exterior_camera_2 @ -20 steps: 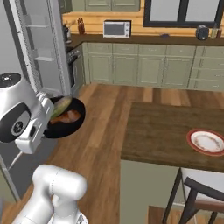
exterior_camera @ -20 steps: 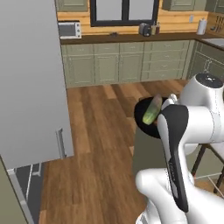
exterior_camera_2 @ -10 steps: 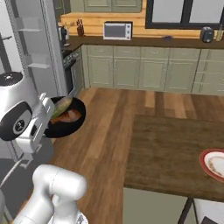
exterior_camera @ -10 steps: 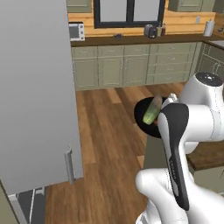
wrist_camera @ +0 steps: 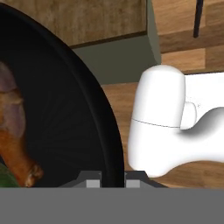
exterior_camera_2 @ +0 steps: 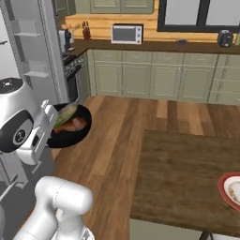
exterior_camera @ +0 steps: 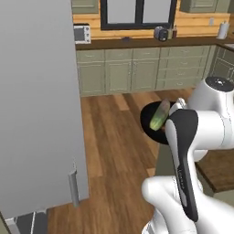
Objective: Pick the chicken drumstick and cucumber from their plates and place them in the bowl. Then put the bowl in the fridge.
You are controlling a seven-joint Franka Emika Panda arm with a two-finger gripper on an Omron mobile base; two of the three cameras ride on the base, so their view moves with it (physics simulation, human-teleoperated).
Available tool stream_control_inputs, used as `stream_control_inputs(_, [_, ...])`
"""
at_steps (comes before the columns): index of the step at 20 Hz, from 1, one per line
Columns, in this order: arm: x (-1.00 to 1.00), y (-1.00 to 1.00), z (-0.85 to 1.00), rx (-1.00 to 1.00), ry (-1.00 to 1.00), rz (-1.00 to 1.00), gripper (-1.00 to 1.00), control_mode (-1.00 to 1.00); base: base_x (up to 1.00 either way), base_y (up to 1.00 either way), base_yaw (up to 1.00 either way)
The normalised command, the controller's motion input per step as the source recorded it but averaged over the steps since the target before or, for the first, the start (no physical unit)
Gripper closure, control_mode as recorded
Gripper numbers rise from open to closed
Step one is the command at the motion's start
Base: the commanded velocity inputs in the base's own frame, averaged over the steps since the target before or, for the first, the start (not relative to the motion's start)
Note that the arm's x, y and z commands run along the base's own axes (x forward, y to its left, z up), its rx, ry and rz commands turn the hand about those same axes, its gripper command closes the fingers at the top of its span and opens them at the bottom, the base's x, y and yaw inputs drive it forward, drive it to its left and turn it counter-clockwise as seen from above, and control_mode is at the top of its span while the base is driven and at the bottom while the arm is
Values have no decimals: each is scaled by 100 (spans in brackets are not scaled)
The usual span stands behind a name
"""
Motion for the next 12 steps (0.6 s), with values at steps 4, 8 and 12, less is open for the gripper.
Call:
stream_control_inputs(4, [0,0,0,0,0,0,100,100,82,-8,0])
stream_control_inputs(8, [0,0,0,0,0,0,100,100,92,-27,9])
stream_control_inputs(12, [0,0,0,0,0,0,100,100,89,-22,8])
